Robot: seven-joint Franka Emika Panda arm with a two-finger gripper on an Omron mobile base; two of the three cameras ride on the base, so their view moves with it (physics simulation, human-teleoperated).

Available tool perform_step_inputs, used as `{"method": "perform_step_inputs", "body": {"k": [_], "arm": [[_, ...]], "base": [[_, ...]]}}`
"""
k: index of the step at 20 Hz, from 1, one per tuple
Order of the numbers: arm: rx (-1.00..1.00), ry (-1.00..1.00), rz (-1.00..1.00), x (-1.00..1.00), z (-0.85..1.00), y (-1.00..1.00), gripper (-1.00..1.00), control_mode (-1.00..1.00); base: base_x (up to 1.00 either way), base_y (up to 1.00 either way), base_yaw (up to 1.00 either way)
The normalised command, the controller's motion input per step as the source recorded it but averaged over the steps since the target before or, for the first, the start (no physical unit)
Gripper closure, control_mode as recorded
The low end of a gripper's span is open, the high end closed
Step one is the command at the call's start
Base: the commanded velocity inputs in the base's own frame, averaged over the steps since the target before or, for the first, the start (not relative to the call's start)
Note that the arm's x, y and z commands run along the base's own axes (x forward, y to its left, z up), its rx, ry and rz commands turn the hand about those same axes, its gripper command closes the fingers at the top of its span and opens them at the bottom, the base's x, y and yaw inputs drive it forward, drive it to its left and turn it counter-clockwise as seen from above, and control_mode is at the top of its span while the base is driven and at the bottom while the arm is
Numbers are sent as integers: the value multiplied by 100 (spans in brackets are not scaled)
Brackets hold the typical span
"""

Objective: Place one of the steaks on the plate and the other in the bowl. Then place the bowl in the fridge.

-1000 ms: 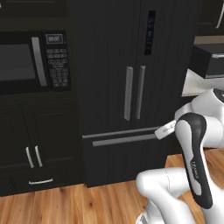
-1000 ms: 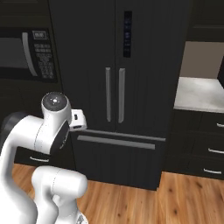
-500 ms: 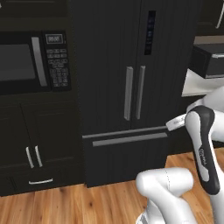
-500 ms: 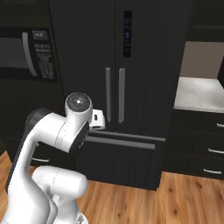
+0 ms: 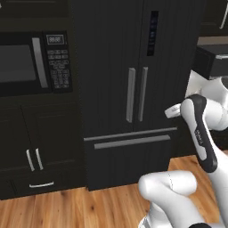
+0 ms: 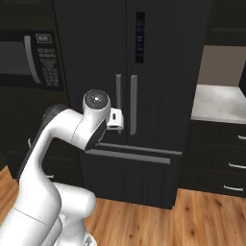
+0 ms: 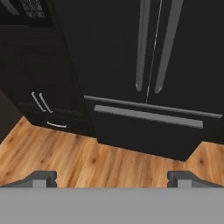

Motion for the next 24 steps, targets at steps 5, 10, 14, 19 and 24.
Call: {"method": "perform_step_inputs", "body": {"k": [5,10,14,19,24], "arm": [[0,-19,-10,40,5,0,-100,-100],[0,-29,-10,21,0,0,-100,-100],[0,-28,-8,18,0,-5,-100,-100],[0,-3,-4,23,17,-20,-100,-100],[0,0,0,36,18,-23,-100,-100]], "base": [[0,0,0],[0,0,0],[0,0,0],[0,0,0],[0,0,0]]}}
